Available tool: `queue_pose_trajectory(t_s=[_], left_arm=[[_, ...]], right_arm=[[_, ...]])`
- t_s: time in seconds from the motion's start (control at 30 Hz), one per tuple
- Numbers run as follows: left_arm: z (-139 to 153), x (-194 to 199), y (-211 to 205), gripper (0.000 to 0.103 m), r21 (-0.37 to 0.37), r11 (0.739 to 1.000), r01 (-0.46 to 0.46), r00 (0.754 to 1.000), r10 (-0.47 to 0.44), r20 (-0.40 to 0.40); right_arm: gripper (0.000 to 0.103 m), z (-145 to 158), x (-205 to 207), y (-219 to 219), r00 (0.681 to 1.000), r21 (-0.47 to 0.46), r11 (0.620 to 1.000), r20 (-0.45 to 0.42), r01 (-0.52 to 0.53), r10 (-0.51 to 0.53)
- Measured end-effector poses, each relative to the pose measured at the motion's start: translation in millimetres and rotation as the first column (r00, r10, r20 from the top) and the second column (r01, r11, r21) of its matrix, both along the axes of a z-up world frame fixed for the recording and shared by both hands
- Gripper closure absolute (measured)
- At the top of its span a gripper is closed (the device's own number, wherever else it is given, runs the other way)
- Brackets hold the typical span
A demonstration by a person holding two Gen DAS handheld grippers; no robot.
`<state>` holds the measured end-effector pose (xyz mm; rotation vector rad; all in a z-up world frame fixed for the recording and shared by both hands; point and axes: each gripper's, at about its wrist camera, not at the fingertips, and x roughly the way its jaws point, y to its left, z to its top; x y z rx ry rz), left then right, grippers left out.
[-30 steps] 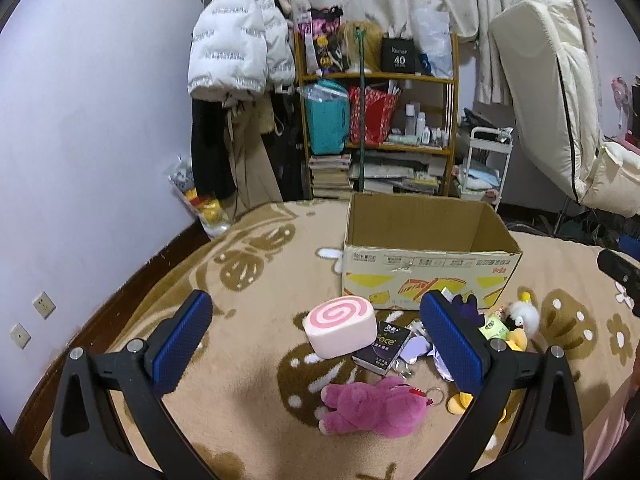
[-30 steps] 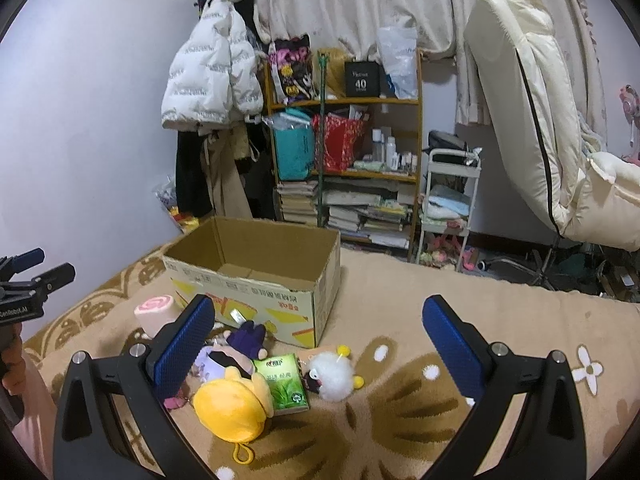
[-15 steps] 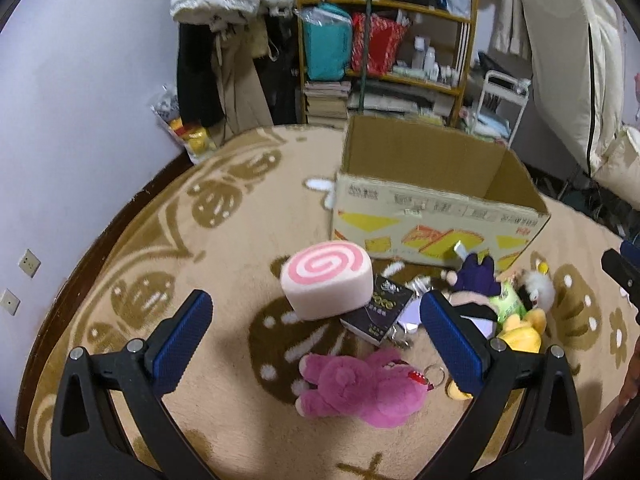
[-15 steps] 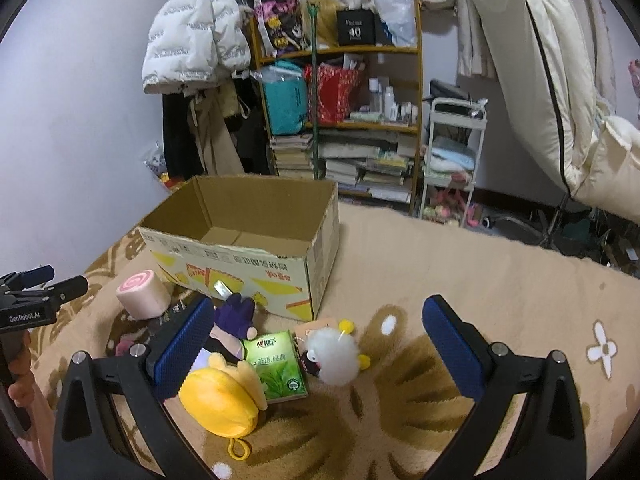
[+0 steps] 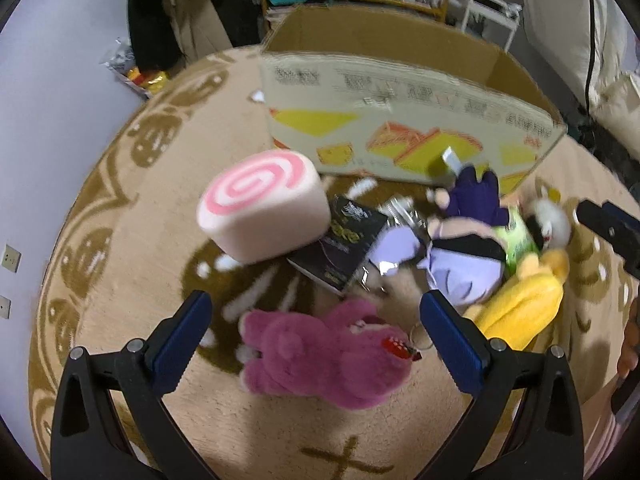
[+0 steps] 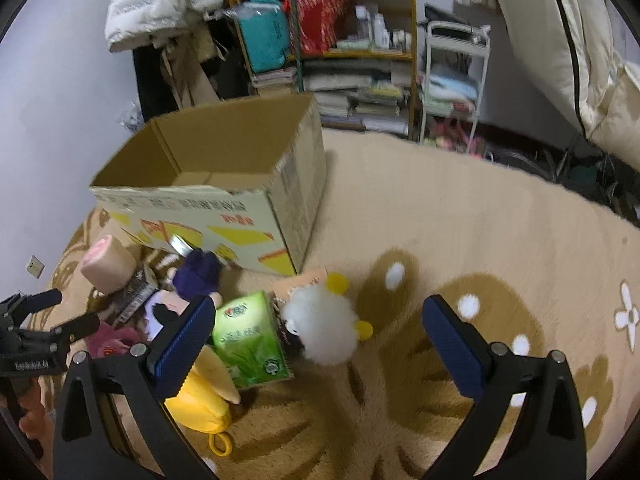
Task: Organize soft objects
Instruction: 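Lower the left tool onto the pink bear plush while the right tool lowers onto the white pompom toy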
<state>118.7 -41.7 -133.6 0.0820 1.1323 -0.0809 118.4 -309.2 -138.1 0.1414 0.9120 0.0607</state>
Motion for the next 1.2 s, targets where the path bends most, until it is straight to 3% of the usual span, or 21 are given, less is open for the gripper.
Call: queue_pose_trajectory(t_s=[0.23,0.53,0.6,1.2], left_arm=[[-24.6,1.3,-9.8,0.001,0.002,1.000,0.027,0.993,-0.026,-0.113],[-38.6,3.4,-12.8,0.001,0.013,0.999,0.035,0.983,-0.032,-0.179],[-41.8,3.6,-12.5,0.001,0.012,0.999,0.033,0.980,-0.030,-0.197],[-58.0,16.2,-13.7,0.001,0.058,0.997,0.044,0.975,-0.031,-0.221]], right_arm=[[0.000,-24.8,12.4,-6.0,0.996,0.025,1.000,-0.083,0.015,-0.013],[0.000,-47.9,24.7,-6.8,0.989,0.024,1.000,-0.150,0.016,-0.012],[0.004,-51.4,26.4,-6.2,0.987,0.024,1.000,-0.161,0.014,-0.010],[0.020,-67.5,41.5,-8.5,0.975,0.045,0.999,-0.223,-0.005,0.015]])
